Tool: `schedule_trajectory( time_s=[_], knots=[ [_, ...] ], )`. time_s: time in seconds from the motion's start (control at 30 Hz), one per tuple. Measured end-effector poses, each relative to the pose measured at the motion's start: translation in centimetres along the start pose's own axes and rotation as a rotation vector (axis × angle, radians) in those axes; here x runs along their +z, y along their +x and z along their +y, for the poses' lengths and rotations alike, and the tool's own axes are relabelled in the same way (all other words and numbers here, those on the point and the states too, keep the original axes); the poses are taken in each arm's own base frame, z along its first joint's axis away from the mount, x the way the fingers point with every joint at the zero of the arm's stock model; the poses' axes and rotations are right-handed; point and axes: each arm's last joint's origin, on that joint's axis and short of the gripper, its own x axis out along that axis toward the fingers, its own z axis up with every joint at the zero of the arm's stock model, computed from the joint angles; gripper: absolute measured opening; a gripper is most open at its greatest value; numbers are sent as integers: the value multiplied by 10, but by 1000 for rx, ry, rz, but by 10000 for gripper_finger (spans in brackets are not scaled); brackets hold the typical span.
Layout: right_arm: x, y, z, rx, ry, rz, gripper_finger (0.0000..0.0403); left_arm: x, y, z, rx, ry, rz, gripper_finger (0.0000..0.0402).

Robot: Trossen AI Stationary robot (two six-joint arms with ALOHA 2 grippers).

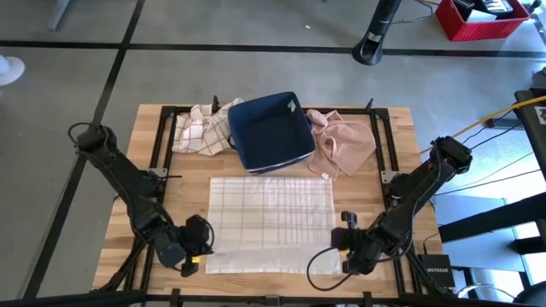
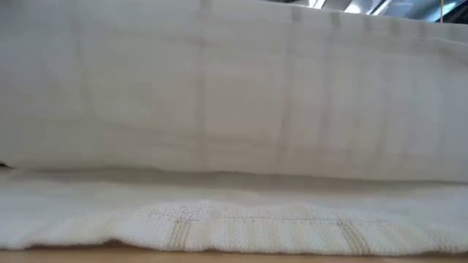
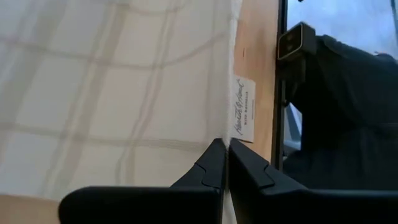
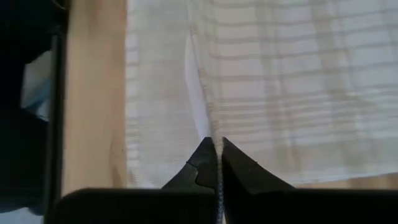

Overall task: Fold towel
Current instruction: Fold the white with gray pattern towel on the table

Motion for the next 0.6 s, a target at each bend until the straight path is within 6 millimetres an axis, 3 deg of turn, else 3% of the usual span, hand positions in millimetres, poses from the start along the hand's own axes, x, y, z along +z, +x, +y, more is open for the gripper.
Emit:
schedule_trajectory(
  time_s=[0.6],
  knots=[
    [-13, 38, 14, 109, -10, 145, 18, -22, 39, 4, 15, -32, 69, 6]
  ],
)
